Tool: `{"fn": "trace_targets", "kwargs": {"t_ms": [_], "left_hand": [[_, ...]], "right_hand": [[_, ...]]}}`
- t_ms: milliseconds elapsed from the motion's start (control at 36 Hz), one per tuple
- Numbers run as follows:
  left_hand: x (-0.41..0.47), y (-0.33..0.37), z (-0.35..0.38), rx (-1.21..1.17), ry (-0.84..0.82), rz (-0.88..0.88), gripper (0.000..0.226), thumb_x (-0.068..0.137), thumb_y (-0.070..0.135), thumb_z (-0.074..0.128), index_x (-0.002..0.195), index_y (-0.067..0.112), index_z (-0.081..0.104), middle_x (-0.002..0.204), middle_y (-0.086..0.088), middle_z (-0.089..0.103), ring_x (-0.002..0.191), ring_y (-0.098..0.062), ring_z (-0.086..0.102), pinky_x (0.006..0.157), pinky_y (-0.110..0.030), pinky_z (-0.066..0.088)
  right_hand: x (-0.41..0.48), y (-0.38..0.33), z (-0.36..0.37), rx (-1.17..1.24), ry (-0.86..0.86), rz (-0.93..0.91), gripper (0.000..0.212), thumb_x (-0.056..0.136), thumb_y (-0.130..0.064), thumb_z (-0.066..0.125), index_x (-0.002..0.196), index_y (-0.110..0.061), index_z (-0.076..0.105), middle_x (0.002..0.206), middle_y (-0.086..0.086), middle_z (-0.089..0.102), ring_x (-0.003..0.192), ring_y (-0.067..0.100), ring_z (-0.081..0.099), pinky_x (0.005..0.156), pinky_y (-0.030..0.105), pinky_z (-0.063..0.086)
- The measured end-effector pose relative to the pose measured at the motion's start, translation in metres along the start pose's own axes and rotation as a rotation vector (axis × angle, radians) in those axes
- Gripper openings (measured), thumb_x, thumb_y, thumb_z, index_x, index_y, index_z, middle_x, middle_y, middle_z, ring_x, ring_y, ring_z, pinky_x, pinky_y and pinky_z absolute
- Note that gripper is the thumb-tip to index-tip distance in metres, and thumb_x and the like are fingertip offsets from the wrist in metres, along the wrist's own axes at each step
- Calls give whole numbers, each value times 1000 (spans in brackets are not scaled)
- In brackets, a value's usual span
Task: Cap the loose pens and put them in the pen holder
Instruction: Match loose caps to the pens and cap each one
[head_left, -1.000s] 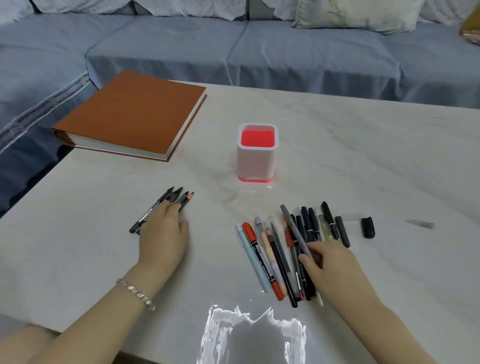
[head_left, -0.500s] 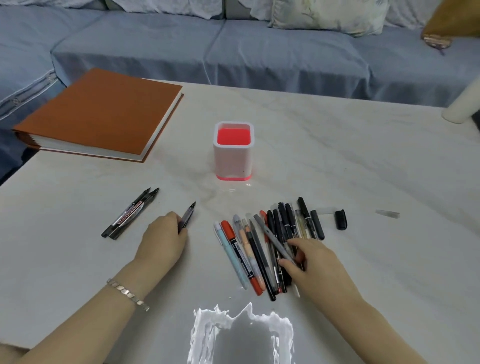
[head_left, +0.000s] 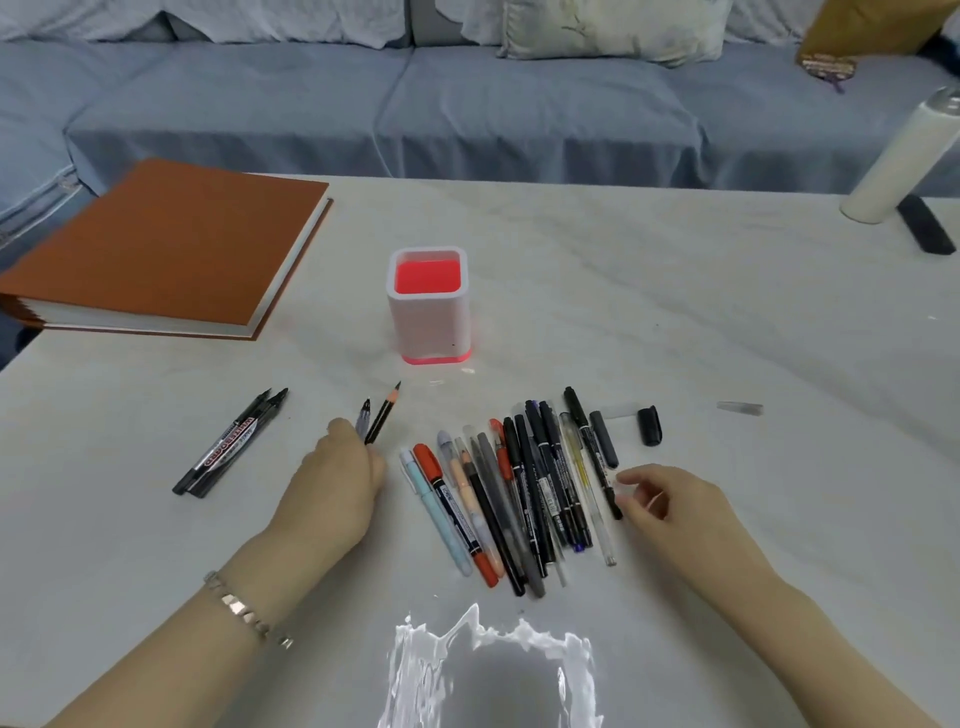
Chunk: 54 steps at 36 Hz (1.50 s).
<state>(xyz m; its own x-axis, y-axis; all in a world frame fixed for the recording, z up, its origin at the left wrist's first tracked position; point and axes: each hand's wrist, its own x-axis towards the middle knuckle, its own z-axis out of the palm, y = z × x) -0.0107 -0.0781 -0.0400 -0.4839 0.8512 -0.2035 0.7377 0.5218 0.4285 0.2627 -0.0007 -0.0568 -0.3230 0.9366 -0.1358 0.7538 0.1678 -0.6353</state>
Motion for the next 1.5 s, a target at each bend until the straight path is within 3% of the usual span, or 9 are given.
{"fn": "trace_targets", "kwargs": {"t_ms": [167, 250, 361, 611, 694, 806, 972, 1250, 1500], "left_hand": [[-19, 31, -12, -334, -51, 170, 11, 97, 27, 32, 95, 21, 41, 72, 0, 55, 63, -12, 51, 56, -24, 38], [-27, 47, -13, -560, -122, 151, 11, 96, 22, 37, 95, 27, 46, 69, 2, 60, 44, 0, 45, 50, -21, 34], [-36, 59, -15, -822, -237, 47, 6, 95, 13, 43, 96, 15, 48, 71, -7, 68, 34, -5, 33, 36, -14, 29], [-45, 61, -15, -983, -305, -33, 13, 92, 10, 48, 99, 13, 58, 75, -6, 70, 38, -6, 35, 35, -15, 29], [-46, 60, -13, -990, -293, -30, 13, 92, 10, 48, 99, 15, 58, 73, -5, 70, 39, -6, 35, 36, -15, 29], [-48, 59, -9, -970, -272, -21, 13, 93, 11, 47, 97, 20, 55, 75, -6, 70, 39, -6, 35, 38, -15, 30], [-49, 62, -2, -1045, -307, -158, 23, 95, 21, 39, 83, 10, 55, 73, -3, 60, 43, -7, 32, 36, -16, 25], [-53, 66, -2, -1182, -331, -199, 35, 95, 19, 37, 78, 5, 65, 70, -11, 43, 45, -11, 34, 36, -18, 30], [-63, 72, -11, -1188, -282, -81, 27, 92, 17, 45, 87, 5, 70, 61, 0, 46, 41, -4, 32, 36, -15, 23]], "right_hand": [[23, 12, -12, -140, 114, -14, 26, 88, -6, 50, 109, -10, 63, 104, 5, 59, 89, 17, 51, 80, 22, 34], [41, 13, -16, -253, 115, -104, 34, 89, 0, 45, 120, -8, 58, 127, 5, 54, 118, 25, 40, 96, 24, 29], [64, 9, -16, -365, 79, -186, 43, 89, -1, 43, 131, -13, 48, 142, 4, 43, 132, 23, 30, 108, 34, 24], [76, 8, 2, -534, 101, -203, 32, 90, -5, 45, 118, -12, 58, 119, 8, 59, 113, 28, 47, 95, 33, 31], [66, 5, 3, -344, 152, -191, 34, 90, -6, 47, 123, -7, 55, 119, 12, 56, 110, 31, 51, 96, 32, 35], [43, -14, -1, 76, 201, -144, 25, 87, -10, 56, 112, -12, 62, 101, 8, 59, 93, 17, 56, 78, 1, 33], [2, -53, -15, 867, -56, 21, 23, 79, 4, 62, 88, -17, 64, 71, 9, 65, 52, 6, 59, 61, 14, 51], [-16, -68, -21, 1078, -129, 54, 29, 63, -8, 74, 91, -9, 64, 62, 6, 67, 49, 8, 57, 50, 15, 46], [-24, -74, -22, 1040, -151, -138, 17, 58, -8, 66, 71, -16, 72, 80, 1, 74, 70, 7, 68, 65, 13, 51]]}}
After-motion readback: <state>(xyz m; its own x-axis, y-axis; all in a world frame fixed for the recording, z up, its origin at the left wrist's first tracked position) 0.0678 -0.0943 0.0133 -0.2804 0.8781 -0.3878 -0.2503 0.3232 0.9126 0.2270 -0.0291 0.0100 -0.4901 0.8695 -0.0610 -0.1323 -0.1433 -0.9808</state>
